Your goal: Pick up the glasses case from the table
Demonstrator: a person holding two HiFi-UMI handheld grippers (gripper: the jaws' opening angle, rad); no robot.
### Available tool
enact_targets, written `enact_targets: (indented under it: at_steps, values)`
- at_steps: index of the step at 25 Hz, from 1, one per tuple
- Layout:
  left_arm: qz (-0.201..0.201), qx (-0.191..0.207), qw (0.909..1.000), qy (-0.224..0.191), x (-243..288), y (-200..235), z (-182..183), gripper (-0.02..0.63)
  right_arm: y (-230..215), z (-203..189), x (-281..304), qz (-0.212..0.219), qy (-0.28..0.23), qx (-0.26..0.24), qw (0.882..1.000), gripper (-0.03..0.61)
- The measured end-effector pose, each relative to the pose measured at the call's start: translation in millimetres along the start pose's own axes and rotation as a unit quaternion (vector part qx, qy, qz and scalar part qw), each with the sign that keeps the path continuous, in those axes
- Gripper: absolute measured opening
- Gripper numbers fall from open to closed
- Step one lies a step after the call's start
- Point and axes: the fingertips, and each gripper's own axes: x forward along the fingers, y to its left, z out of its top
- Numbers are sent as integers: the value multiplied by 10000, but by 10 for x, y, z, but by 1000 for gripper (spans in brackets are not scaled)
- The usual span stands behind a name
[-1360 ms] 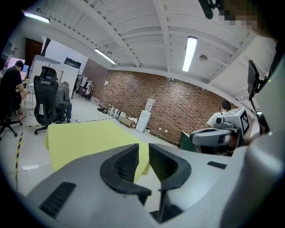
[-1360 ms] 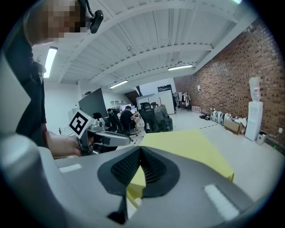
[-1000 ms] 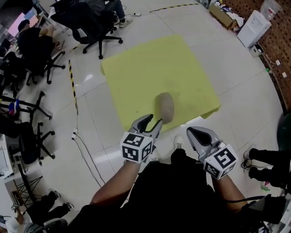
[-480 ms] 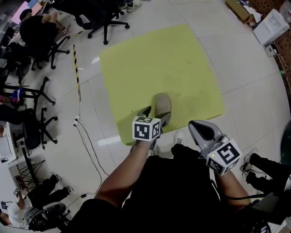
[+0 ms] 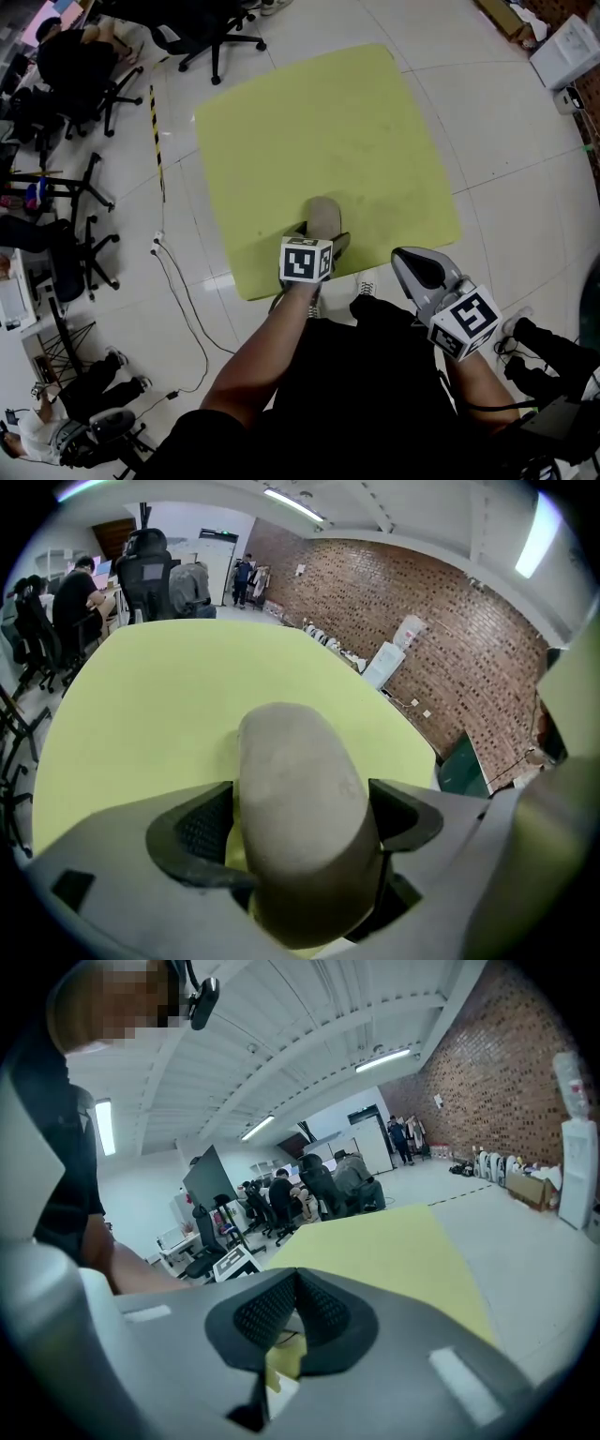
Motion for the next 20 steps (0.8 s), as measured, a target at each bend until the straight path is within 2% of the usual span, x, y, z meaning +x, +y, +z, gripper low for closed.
enact_targets:
  at_steps: [4, 8, 10, 15, 20]
  values:
    - [192, 204, 9996, 57, 59, 28, -11, 468, -56, -20, -8, -34, 39, 5, 10000, 3]
    - [275, 221, 9994, 9, 73, 33, 0, 463, -85, 7, -33, -62, 3, -11, 10000, 3]
    - [228, 156, 9996, -49, 58, 26, 11, 430, -67, 15, -48, -64, -20, -35, 10000, 3]
    - [80, 179, 9997, -154, -52, -25, 15, 414, 36, 27, -76, -98, -77, -85, 9999, 3]
    - [-149, 209, 9983, -532, -400, -91, 141, 413, 241, 111, -74, -121, -168, -172, 9996, 3]
